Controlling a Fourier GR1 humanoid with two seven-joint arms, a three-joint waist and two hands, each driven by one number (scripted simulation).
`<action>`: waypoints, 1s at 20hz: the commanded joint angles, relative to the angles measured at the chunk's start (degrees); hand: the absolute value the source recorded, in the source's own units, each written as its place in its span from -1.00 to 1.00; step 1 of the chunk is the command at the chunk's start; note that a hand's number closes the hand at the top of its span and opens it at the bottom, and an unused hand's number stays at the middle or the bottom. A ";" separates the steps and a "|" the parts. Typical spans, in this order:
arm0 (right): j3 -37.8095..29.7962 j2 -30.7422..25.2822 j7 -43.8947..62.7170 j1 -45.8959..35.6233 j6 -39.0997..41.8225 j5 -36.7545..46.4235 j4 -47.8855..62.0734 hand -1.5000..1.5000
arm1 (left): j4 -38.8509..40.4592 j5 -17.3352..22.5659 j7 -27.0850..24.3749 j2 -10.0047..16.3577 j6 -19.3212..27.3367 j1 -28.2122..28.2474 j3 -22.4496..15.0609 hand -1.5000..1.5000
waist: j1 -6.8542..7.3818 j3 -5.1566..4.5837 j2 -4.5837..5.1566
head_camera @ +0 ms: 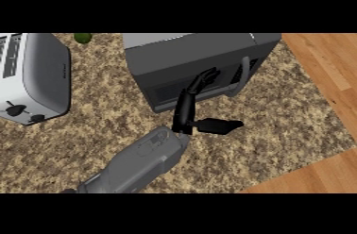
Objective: Pick up the milk, place it into the microwave and close the microwave
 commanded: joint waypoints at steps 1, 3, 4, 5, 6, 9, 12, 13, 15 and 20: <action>-1.31 -1.20 0.30 -2.22 -0.78 0.52 1.48 1.00 | 2.82 3.03 -0.64 0.02 1.15 -3.93 3.59 -1.00 | 0.31 0.14 0.86; -0.49 -1.17 1.17 -2.81 -1.09 1.10 0.87 1.00 | 2.73 3.58 -1.44 0.02 2.03 -4.29 2.68 -1.00 | -0.01 0.07 0.74; -0.97 -1.24 0.81 -3.54 -1.42 1.05 1.69 1.00 | 2.81 4.25 -1.64 0.02 1.48 -4.12 2.50 -1.00 | 0.32 0.15 0.91; -0.22 -1.15 0.85 -3.43 -1.28 1.58 1.50 1.00 | 3.14 4.68 -1.39 0.02 1.74 -4.71 2.35 -1.00 | 0.16 0.19 0.90; -0.35 -1.73 0.55 -3.87 -1.25 2.06 1.10 1.00 | 3.73 4.71 -2.08 0.02 1.55 -4.32 2.09 -1.00 | -0.09 0.15 1.12; -0.65 -2.51 1.15 -5.16 -0.93 1.57 2.30 1.00 | 3.56 6.44 -2.91 0.02 1.80 -4.10 2.31 -1.00 | -0.03 0.11 1.46; -0.75 -2.34 1.24 -5.64 -1.24 1.45 2.39 1.00 | 4.48 6.97 -4.14 0.02 2.04 -4.78 2.00 -1.00 | -0.77 0.20 1.23; -0.70 -3.06 1.48 -6.40 -0.96 1.68 3.15 1.00 | 4.36 7.35 -4.09 0.03 1.80 -5.20 1.76 -1.00 | -0.29 0.20 1.46; -0.29 -2.77 1.57 -7.44 -1.41 1.77 3.20 1.00 | 4.77 7.89 -4.95 0.03 1.32 -5.19 1.77 -1.00 | 0.18 0.16 1.68; 4.04 4.65 3.69 -6.98 3.04 -11.12 8.54 -1.00 | 4.43 8.87 -5.94 0.02 1.42 -5.40 0.51 -1.00 | 0.24 0.51 2.00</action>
